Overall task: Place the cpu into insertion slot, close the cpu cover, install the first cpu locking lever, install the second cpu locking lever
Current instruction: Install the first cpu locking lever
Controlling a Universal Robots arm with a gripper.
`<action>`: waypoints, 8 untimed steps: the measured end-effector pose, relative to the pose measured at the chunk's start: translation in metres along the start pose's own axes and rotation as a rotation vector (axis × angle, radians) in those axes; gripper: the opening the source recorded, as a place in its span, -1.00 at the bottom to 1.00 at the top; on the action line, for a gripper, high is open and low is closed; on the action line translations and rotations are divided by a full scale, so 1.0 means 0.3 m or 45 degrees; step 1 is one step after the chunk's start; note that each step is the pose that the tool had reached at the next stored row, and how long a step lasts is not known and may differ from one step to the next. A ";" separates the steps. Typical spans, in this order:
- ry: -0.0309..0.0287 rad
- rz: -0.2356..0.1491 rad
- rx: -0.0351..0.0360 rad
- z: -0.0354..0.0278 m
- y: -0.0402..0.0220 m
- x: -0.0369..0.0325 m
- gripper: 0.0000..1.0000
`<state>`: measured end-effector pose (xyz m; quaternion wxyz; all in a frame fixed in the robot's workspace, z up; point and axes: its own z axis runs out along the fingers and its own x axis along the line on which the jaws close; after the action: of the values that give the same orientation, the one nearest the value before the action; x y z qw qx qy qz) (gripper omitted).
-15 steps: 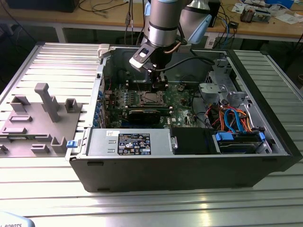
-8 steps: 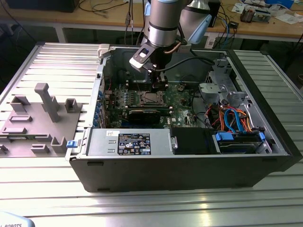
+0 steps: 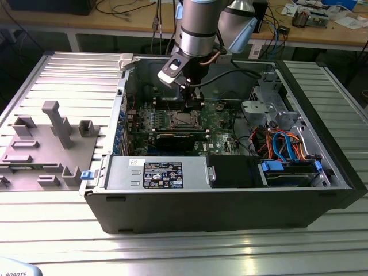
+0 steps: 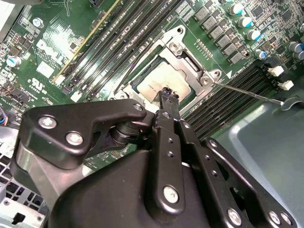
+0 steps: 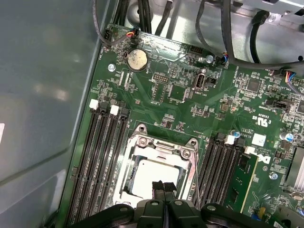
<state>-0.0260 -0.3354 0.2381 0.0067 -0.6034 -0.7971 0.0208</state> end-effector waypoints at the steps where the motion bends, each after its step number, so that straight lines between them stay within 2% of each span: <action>1: -0.0005 -0.007 0.0000 0.000 0.000 0.000 -0.79; 8: -0.0019 -0.042 -0.0006 0.000 0.000 0.000 -0.79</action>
<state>-0.0259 -0.3354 0.2381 0.0063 -0.5900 -0.8071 0.0209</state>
